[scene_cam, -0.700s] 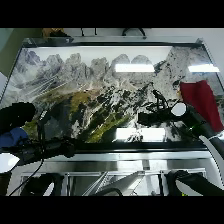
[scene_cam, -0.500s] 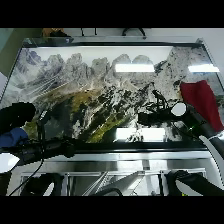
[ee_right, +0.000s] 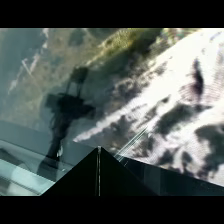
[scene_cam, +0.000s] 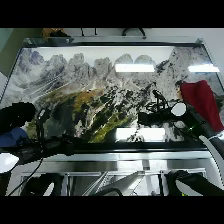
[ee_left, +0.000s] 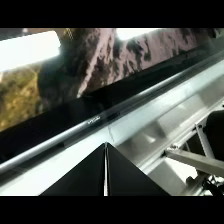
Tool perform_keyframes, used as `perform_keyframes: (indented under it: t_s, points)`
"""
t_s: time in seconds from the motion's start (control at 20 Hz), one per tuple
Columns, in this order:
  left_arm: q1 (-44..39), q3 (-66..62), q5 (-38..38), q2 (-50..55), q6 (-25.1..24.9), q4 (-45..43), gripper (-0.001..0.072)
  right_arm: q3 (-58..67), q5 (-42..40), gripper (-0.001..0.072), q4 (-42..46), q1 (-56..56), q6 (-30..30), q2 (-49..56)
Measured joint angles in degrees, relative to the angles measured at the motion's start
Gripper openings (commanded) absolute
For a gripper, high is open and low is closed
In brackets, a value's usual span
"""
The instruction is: Fold the shirts.
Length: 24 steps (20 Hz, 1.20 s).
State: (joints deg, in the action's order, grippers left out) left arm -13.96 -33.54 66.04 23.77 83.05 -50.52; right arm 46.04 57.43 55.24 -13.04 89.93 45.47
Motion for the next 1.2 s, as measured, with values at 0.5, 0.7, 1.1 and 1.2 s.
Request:
perform_keyframes:
  t_s: [0.5, 0.7, 1.1, 1.2]
  points:
    - [26.3, -22.9, 0.2, 19.9, 1.2, -20.4, 0.0694, 0.0, 0.0, 0.0021, 0.0, 0.0, 0.0, 0.0]
    - [42.1, -30.8, -4.0, 33.7, 0.0, -28.5, 0.0694, 0.0, 0.0, 0.0021, 0.0, 0.0, 0.0, 0.0]
    - [57.4, -36.2, -7.8, 60.0, -2.4, -32.9, 0.0693, 0.0, -1.9, 0.0021, 0.0, 0.0, 0.0, 0.2]
    - [57.6, -36.4, -8.6, 64.3, -3.1, -33.1, 0.0691, 0.0, -2.1, 0.0021, 0.0, 0.0, 0.0, 0.2]
